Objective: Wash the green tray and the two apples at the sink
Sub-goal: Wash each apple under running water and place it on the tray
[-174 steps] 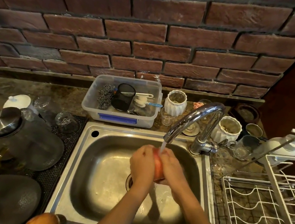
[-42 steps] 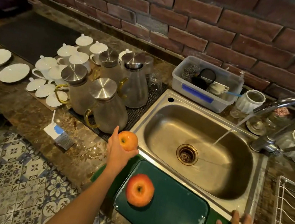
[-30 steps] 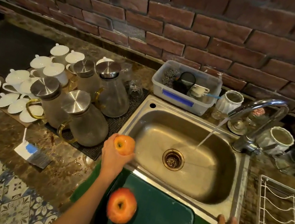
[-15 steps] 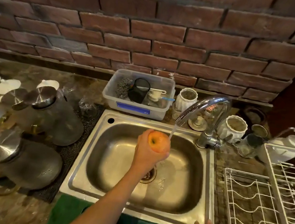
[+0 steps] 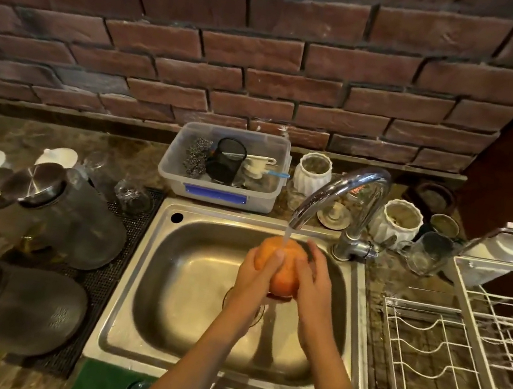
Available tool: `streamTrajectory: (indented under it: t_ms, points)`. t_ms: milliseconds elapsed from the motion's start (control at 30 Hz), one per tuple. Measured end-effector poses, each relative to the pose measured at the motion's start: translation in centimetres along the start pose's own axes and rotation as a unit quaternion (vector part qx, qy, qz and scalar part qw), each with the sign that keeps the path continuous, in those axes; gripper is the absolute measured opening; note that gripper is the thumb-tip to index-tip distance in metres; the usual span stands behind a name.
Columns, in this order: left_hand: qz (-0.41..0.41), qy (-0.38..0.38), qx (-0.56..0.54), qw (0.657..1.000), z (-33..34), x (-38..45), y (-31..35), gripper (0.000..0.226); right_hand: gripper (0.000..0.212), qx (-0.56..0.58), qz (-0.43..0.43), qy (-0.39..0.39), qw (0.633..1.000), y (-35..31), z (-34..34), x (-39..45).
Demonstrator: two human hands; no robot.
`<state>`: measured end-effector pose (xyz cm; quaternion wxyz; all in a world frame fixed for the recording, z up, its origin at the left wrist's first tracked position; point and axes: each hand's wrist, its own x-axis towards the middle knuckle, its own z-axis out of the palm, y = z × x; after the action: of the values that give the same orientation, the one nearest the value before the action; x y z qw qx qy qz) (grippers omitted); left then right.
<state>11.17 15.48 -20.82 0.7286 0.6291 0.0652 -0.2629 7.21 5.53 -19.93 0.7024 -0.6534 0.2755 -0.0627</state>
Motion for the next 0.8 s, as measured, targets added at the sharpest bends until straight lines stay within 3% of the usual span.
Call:
streamTrajectory:
  t_ms: [67, 167, 267, 367, 433, 500, 633, 800]
  points:
    - [0.004, 0.018, 0.042, 0.999, 0.4, 0.0, 0.1, 0.083, 0.034, -0.006, 0.001, 0.002, 1.0, -0.7, 0.8, 1.2]
    - [0.007, 0.021, 0.204, 0.979, -0.2, 0.3, 0.3, 0.079, 0.012, 0.005, 0.018, 0.014, 1.0, -1.2, 1.0, 2.5]
    - [0.032, 0.01, 0.292, 0.956, -0.9, 0.8, 0.2, 0.074, 0.013, 0.036, 0.09, 0.028, 0.995, -1.6, 1.0, 3.5]
    - [0.071, -0.003, 0.232, 0.97, -0.6, 1.4, 0.9, 0.057, 0.016, 0.091, 0.215, 0.028, 0.972, -1.8, 1.5, 3.8]
    - [0.083, 0.012, 0.173, 0.981, -0.2, 1.8, 1.3, 0.034, 0.021, 0.12, 0.249, 0.036, 0.96, -1.8, 1.7, 3.8]
    - [0.059, 0.05, 0.091, 0.993, 0.1, 2.2, 1.5, 0.02, 0.026, 0.127, 0.226, 0.039, 0.965, -1.6, 2.1, 3.6]
    - [-0.003, 0.148, -0.025, 0.989, 1.0, 3.1, 1.7, 0.015, 0.026, 0.101, 0.102, 0.0, 0.99, -1.1, 2.9, 2.2]
    - [0.01, 0.159, 0.019, 0.987, 1.5, 2.9, 1.7, 0.022, 0.013, 0.062, 0.052, 0.021, 0.996, -1.0, 3.1, 2.4]
